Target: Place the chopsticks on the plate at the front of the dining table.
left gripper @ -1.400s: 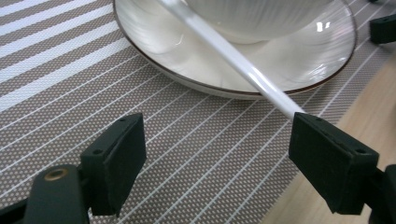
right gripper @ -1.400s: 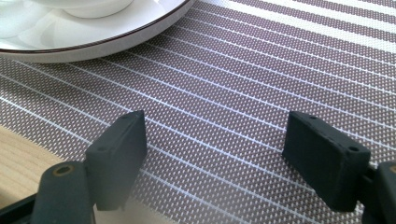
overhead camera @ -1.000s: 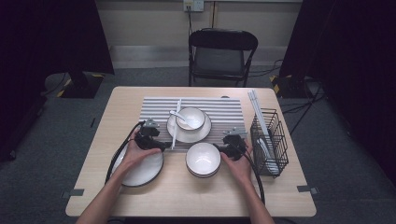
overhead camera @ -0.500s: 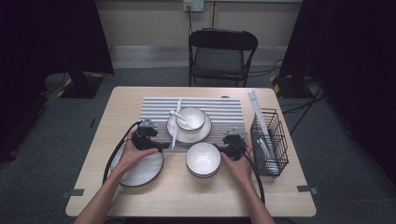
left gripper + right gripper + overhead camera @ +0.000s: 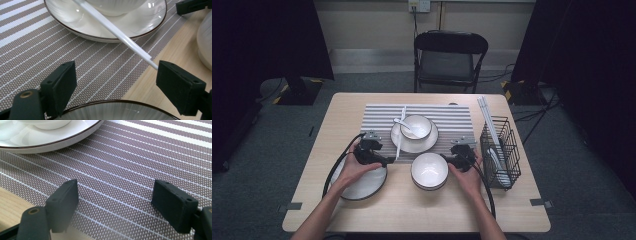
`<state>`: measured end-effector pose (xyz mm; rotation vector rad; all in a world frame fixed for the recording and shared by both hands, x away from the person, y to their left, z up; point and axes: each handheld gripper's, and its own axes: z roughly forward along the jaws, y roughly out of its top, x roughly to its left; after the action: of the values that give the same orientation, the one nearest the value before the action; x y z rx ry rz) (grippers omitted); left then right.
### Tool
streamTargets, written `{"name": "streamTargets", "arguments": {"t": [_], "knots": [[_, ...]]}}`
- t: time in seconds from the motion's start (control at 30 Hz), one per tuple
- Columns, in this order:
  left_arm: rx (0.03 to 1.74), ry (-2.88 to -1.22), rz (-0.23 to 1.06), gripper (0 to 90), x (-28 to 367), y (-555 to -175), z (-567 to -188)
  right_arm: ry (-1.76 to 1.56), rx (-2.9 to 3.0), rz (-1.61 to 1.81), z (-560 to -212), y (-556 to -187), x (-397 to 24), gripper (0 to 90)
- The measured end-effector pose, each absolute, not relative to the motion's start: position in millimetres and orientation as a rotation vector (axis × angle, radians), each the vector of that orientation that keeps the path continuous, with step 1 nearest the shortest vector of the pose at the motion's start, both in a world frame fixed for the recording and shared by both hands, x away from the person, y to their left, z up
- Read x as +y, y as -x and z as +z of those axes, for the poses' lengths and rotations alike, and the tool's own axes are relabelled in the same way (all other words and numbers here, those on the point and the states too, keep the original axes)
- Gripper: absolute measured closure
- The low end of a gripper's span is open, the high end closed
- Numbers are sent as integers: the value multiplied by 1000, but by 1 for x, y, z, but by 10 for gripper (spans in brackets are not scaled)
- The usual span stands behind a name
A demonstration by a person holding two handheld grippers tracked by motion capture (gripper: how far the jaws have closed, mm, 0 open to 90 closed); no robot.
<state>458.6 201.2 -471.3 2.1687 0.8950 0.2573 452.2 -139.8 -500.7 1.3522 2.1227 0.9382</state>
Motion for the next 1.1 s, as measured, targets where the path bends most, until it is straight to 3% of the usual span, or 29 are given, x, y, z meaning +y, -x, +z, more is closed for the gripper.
{"name": "streamTargets", "arguments": {"t": [1.1], "knots": [[880, -2172, 258, 168, 194, -459, -471, -1353, 2122, 938, -501, -452, -140, 210]]}}
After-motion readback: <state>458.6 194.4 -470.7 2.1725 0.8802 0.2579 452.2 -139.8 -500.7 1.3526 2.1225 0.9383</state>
